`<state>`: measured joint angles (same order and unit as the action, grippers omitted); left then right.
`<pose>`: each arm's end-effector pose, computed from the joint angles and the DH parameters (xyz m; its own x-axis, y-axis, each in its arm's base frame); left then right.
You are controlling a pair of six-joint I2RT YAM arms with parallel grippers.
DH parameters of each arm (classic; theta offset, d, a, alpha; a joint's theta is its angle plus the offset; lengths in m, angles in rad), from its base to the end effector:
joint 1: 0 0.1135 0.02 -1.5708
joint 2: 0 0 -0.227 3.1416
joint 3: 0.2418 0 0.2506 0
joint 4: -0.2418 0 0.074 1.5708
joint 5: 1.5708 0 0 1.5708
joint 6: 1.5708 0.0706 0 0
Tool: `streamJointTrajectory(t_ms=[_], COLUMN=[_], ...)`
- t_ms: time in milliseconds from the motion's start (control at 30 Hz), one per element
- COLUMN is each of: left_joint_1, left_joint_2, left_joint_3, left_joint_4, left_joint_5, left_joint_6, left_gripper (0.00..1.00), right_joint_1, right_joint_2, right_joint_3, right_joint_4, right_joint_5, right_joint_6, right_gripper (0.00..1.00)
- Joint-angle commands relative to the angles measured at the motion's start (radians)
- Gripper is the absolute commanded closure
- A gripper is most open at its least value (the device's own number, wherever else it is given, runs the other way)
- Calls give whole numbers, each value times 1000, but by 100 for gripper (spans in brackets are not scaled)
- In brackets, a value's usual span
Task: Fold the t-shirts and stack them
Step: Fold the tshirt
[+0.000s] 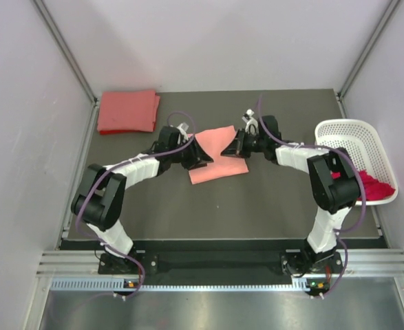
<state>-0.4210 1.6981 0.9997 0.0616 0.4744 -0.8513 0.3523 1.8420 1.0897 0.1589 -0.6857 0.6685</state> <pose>0.3370 -0.1863 0.1468 -0.8832 -0.3376 -0.3255 0.0523 0.6189 -0.7837 0.3657 0.1821 0.1378 -0.8828 0.1866 -0.4311 -0.2709 0.5475 0.7917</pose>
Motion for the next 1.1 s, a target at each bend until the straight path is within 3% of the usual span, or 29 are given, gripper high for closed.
streamJointTrajectory(t_ms=[0, 100, 200, 333, 433, 533, 600, 700, 933, 1067], left_joint_1=[11, 24, 27, 25, 22, 22, 21, 21, 36, 100], left_joint_2=[24, 96, 106, -4, -108, -220, -282, -391, -509, -466], left_joint_3=[-130, -159, -182, -164, -119, -63, -35, -33, -150, -180], left_joint_4=[130, 136, 68, -112, -240, -334, -350, -352, -207, -155], left_joint_5=[-17, -8, -45, -115, -169, -233, -278, -381, -459, -269], left_joint_6=[-86, -88, -66, 23, 113, 185, 224, 228, 83, 95], left_gripper=[55, 57, 59, 61, 59, 55, 41, 1, 1, 1], right_joint_1=[8, 7, -19, -102, -138, -138, -131, -108, -99, -147], right_joint_2=[34, 132, 125, 30, -47, -47, 0, 93, 333, 395], right_joint_3=[-95, -120, -174, -241, -180, -114, -39, 73, 330, 380], right_joint_4=[227, 240, 202, 91, -47, -50, -33, 33, 103, 25], right_joint_5=[-38, -69, -68, -37, 27, 37, 38, 38, 61, 103], right_joint_6=[152, 145, 76, -57, -163, -155, -130, -80, 72, 48], right_gripper=[100, 100, 100, 100, 100, 100, 100, 100, 100, 100])
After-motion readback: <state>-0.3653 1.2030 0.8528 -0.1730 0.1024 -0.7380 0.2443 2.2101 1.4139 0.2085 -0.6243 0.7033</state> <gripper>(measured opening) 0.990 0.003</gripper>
